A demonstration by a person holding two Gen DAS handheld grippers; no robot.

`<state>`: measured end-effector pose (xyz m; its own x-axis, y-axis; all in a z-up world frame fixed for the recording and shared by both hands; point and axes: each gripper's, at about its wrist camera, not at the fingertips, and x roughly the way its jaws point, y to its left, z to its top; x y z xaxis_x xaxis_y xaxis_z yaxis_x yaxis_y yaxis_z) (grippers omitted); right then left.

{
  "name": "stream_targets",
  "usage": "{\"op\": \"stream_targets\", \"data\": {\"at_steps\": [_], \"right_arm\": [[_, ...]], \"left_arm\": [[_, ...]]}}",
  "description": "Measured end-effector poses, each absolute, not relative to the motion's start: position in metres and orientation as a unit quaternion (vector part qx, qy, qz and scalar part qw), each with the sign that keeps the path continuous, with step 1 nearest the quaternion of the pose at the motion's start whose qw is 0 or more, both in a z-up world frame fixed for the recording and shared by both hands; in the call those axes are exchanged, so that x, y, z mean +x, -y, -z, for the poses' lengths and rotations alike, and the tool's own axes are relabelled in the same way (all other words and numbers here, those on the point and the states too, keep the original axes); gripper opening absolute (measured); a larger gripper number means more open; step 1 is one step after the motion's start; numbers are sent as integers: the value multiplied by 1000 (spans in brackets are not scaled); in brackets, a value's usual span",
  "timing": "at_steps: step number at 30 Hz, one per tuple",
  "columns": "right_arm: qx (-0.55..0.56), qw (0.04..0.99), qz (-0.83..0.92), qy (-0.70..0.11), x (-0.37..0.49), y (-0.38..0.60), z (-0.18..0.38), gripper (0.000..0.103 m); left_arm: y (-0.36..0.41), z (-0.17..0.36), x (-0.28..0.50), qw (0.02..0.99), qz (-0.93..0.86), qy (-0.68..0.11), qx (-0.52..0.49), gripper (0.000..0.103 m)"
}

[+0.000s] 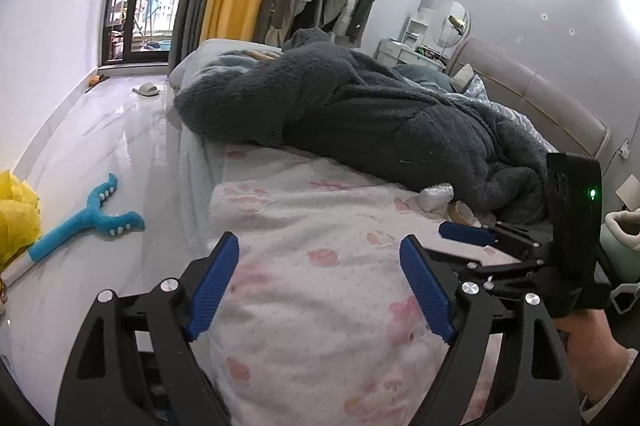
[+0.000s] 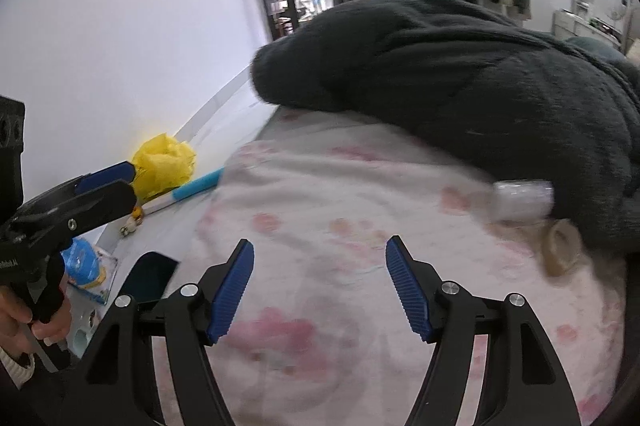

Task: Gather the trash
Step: 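Move both tools back over the bed toward the remaining items, then grasp the brown cardboard tape core with the right gripper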

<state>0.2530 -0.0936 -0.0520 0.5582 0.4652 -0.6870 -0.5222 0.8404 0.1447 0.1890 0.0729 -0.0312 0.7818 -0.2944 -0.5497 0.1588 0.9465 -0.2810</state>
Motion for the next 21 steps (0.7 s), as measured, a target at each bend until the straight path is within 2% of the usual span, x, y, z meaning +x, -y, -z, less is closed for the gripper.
{"op": "stream_targets", "data": {"at_steps": [21], "right_arm": [[-14,904,-176,-389,336,206,69,71]], "left_arm": [[10,58,274,924,163,-336,-84,89]]}}
